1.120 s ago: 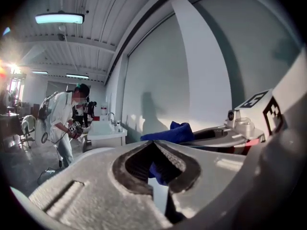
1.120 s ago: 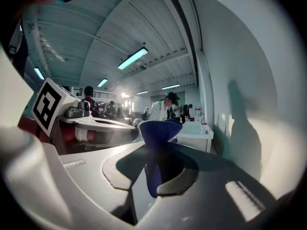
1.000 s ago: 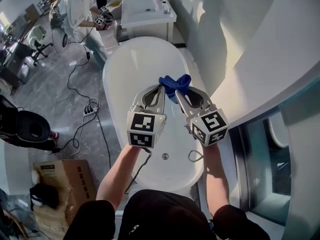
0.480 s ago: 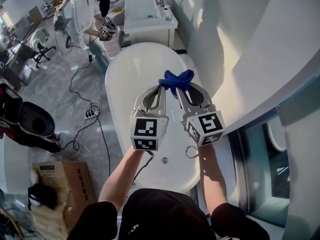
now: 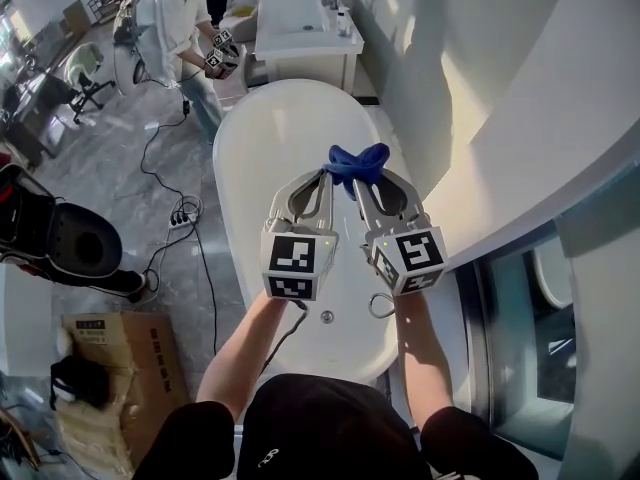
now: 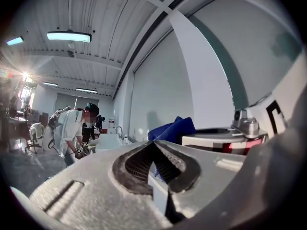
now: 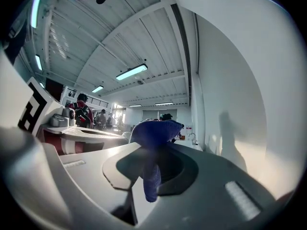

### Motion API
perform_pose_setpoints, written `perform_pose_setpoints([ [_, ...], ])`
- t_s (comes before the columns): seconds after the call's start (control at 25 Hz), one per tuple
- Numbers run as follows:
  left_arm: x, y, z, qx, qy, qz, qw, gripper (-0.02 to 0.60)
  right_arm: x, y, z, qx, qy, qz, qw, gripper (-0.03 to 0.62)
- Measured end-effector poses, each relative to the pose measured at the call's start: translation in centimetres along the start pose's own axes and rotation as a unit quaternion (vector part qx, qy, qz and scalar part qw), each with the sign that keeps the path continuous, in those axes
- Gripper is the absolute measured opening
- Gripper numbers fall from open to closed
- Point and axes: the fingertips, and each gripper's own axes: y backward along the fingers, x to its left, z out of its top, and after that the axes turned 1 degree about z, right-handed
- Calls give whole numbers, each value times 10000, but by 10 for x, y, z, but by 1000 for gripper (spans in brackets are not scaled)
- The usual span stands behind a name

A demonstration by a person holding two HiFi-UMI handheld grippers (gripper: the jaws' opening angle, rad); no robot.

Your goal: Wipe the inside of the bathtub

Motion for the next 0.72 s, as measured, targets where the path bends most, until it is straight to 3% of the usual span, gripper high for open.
perform_pose_setpoints([
  [0.72, -3, -1, 2, 15, -100, 21, 9999, 5, 1, -2, 1, 58, 120, 5, 9999, 63],
])
